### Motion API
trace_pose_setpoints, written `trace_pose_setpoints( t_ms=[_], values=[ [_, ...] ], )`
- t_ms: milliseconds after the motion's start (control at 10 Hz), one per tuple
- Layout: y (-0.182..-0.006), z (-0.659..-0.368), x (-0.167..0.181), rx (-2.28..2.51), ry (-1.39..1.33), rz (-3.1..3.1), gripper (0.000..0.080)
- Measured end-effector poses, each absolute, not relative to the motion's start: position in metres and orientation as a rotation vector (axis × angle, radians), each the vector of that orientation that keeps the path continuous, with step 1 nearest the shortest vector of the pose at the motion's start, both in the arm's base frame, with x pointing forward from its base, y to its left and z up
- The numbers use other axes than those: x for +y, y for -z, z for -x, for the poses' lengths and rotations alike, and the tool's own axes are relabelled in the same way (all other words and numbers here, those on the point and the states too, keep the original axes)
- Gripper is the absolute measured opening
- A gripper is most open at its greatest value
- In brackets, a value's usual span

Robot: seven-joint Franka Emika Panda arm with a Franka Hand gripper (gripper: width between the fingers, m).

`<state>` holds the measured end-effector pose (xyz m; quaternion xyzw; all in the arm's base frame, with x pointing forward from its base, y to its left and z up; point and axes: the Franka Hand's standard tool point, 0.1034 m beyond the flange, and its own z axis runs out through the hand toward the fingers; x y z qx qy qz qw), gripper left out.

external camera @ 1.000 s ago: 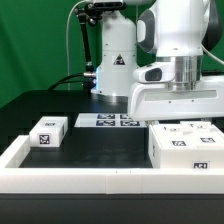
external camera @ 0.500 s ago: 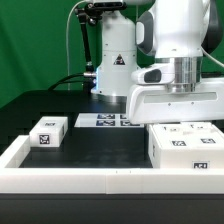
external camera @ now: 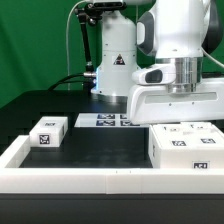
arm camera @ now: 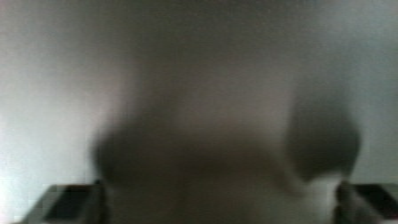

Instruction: Assemble cabinet

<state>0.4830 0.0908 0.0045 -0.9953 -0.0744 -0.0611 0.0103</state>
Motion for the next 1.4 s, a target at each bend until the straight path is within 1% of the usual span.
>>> trace_pose_setpoints(
  t_ms=[100,200,300,400,500,700,1100,1400],
  values=[
    [-0.004,-0.482,0.09,-0.246,0.19,3.106,0.0384],
    [-0.003,-0.48,0.09,-0.256,0.19,3.106,0.0384],
    [-0.003,-0.48,0.09,-0.271,0.191,3.105,0.0202],
    [-0.003,-0.48,0.09,-0.273,0.192,3.105,0.0077],
    [-0.003,-0.48,0.09,-0.275,0.192,3.105,0.0015],
    [-0.003,-0.48,0.09,-0.278,0.192,3.105,0.0002],
    [-0.005,-0.48,0.09,-0.294,0.188,3.104,0.0002],
    [-0.016,-0.479,0.089,-0.313,0.147,3.108,0.0002]
  ],
)
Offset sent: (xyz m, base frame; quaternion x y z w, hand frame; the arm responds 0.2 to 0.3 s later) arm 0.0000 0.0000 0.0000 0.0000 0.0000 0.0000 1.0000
